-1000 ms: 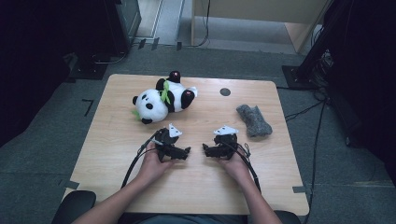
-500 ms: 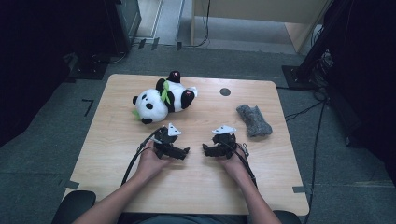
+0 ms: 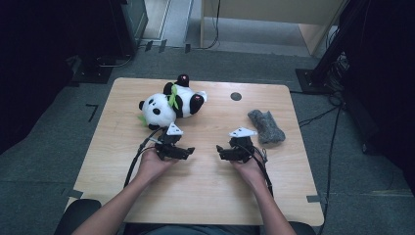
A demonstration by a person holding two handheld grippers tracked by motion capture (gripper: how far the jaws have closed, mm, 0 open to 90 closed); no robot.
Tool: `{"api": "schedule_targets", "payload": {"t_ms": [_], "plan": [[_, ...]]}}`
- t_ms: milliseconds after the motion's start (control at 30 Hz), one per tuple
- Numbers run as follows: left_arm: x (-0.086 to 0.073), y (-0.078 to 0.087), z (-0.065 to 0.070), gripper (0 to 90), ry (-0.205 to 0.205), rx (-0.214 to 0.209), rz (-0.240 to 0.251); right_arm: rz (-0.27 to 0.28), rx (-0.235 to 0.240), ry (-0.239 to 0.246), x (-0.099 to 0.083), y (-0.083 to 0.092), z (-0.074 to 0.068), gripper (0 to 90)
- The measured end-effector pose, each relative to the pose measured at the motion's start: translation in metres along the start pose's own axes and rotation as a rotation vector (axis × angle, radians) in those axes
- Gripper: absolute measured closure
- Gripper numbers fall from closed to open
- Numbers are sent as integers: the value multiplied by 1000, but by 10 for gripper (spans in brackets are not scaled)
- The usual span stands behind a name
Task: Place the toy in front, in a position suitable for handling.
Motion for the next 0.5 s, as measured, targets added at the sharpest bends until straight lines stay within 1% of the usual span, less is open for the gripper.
{"api": "schedule_targets", "payload": {"t_ms": [133, 200, 233, 300, 333, 433, 500], "plan": [[7, 6, -2, 205, -17, -19, 14, -21, 12, -13, -3, 2, 7, 200], [10, 8, -4, 207, -16, -15, 23, -32, 9, -13, -5, 2, 10, 201], [12, 9, -7, 209, -18, -12, 27, -33, 7, -3, -6, 1, 12, 202], [14, 11, -12, 241, -17, -5, 26, -47, -6, 15, -11, 3, 18, 207], [15, 12, -14, 253, -13, 2, 25, -41, -9, 16, -13, 5, 21, 221], [19, 14, -19, 298, 3, -13, 33, -29, 2, 7, -20, 7, 28, 236], [22, 14, -22, 299, -5, -9, 29, -27, -6, 19, -24, 8, 32, 237]]}}
Point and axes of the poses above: each handheld gripper's, and its own axes: y roughly backward along the jaws, x roughly out of its top, z roughly to its right, the point moved 5 cm from there along -y, roughly forward along the jaws, and after that the axes turned 3 degrees about -x, right-handed, at the moved point
